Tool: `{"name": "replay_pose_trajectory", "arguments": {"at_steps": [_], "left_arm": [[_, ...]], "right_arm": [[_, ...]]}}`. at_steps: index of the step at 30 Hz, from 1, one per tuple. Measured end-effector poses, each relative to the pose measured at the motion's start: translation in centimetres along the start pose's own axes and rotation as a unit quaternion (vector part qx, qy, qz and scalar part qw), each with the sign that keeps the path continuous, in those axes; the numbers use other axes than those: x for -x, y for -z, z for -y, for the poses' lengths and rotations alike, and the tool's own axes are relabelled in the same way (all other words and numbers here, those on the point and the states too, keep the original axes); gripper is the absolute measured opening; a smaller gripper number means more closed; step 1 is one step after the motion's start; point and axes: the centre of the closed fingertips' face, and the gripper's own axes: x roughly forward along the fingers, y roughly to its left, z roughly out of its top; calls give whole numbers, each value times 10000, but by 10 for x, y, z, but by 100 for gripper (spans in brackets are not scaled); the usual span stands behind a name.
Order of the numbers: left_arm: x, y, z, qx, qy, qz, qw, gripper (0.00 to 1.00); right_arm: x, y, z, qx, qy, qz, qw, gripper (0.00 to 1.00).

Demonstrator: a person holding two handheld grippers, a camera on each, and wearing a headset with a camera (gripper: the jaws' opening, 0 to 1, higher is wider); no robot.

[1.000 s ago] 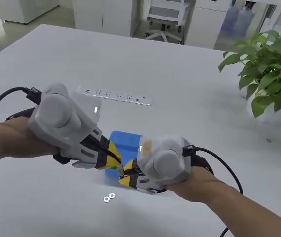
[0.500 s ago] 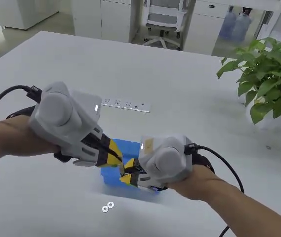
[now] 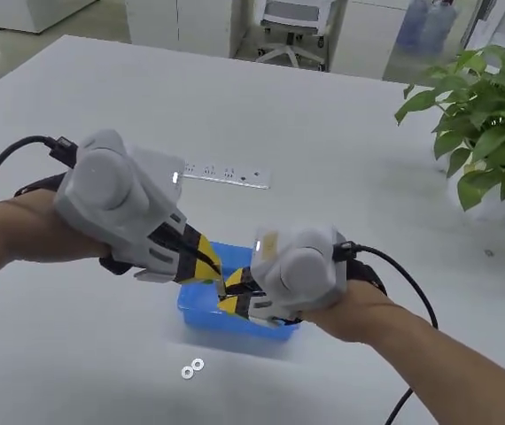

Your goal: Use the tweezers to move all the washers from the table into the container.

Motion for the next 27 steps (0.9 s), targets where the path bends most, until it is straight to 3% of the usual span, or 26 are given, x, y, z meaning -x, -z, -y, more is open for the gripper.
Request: {"name": "replay_pose_trajectory", "arguments": {"at_steps": [27], "left_arm": [[-31,31,-31,129,115,-110,9998,6]], "right_arm": [[-33,31,25,-237,-131,-31,9996,10]]}}
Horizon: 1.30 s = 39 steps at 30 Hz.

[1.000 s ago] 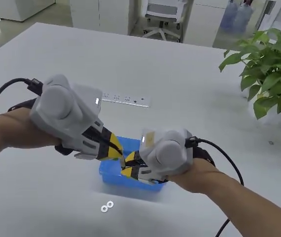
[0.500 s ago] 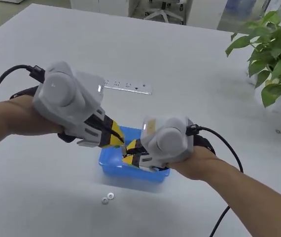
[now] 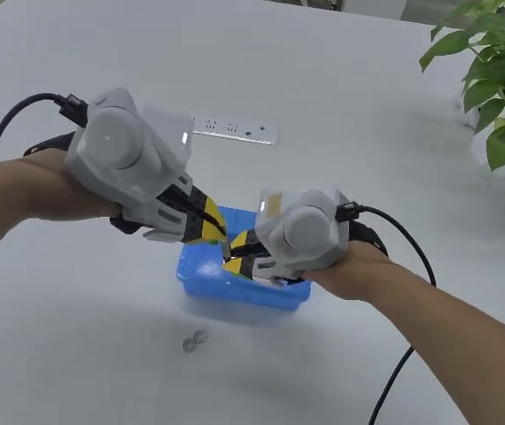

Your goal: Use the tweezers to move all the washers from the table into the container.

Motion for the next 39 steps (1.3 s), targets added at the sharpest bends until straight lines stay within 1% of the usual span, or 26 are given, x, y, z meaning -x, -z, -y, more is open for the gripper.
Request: {"name": "replay_pose_trajectory", "arguments": {"at_steps": [8,17,25,34,39], "left_arm": [[-7,6,-5,13,23,-23,10000,6],[-11,8,-6,-1,39,-46,10000,6],[-11,12,-6,12,31,-76,10000,6],[-11,12,-8,3,-12,-61,10000,6],[-9,9,-7,-7,-15,-45,10000,6]], "right_arm": [[-7,7,5,-13,-27,-49,10000,10],[-9,11,6,25,-46,-80,10000,10],[-13,11,5,136,-87,-104,9998,10],[-13,10,7,147,-76,-109,9998,11],[-10,8,7,164,-54,-106,9998,11]]}}
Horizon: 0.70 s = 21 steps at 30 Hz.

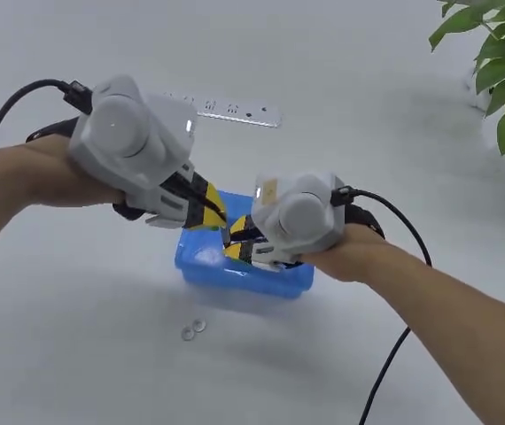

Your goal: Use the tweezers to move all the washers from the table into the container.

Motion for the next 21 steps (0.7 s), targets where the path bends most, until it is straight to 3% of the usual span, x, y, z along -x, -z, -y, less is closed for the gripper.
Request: {"name": "replay_pose_trajectory", "arguments": {"at_steps": [13,21], "left_arm": [[16,-15,9,-99,-84,13,9999,6],[31,-27,21,-183,-180,7,9997,6]], "right_arm": [[15,-14,-4,69,117,37,9999,11],[28,-30,-14,184,209,57,9996,11]]}}
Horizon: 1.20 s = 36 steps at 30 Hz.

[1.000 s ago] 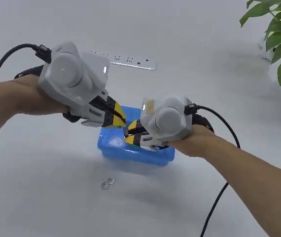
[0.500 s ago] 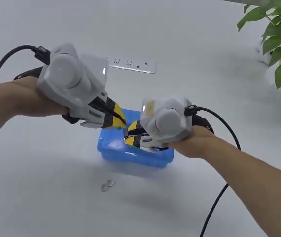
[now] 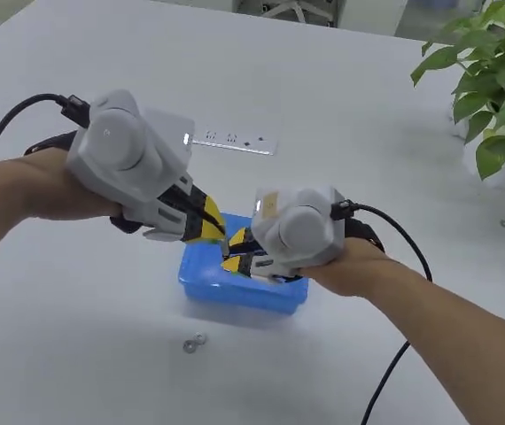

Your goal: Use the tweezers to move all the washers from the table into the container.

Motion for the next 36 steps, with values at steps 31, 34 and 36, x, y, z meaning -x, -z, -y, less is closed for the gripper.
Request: {"name": "replay_pose_trajectory", "arguments": {"at_steps": [31,34,36], "left_arm": [[17,2,67,129,97,-83,9998,6],[15,6,72,170,139,-104,9997,6],[14,9,75,203,161,-103,9996,6]], "right_arm": [[2,-20,-72,32,-167,31,9999,11],[-3,-19,-79,11,-246,26,9997,11],[-5,-19,-82,-2,-277,31,9996,11]]}}
